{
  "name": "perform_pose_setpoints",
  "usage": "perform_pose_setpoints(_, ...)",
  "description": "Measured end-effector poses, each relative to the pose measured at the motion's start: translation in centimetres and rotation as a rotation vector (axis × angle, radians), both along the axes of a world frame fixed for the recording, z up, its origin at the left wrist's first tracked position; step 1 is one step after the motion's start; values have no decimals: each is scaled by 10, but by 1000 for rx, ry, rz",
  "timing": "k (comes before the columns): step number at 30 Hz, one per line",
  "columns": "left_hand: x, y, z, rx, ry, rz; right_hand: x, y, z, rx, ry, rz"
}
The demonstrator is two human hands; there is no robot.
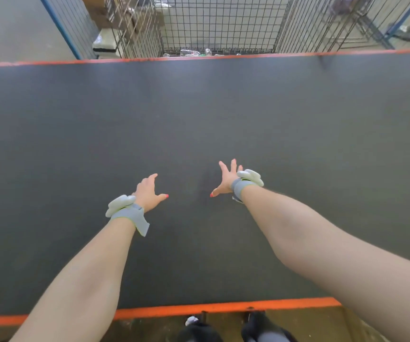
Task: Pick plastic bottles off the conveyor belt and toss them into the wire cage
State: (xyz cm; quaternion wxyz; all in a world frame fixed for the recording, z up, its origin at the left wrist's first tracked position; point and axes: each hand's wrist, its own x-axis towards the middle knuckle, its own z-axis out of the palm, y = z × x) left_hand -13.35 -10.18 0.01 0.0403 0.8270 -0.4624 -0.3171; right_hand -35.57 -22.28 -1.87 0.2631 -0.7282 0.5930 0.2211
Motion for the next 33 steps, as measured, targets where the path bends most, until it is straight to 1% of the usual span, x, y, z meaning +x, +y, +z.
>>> perform_pose_setpoints(2, 4, 2, 9, 41, -83, -18, 14, 7, 4, -1, -34, 23)
perform_pose_setpoints(4, 6, 6, 16, 59, -113, -15, 25, 15, 7, 9, -54, 66)
perform_pose_setpoints(10, 10, 24, 15, 70, -108, 5, 36, 32, 15, -2, -93, 137)
perform_pose_setpoints(15, 6, 35, 8, 108, -80, 6, 32, 39, 16, -9, -83, 161)
perform_pose_setpoints(20, 2, 34, 7, 90, -39, 38, 27, 43, 13, -26, -75, 171)
perform_pose_setpoints(33, 16, 35, 11, 98, -82, 33, 36, 45, 14, -35, -153, 165)
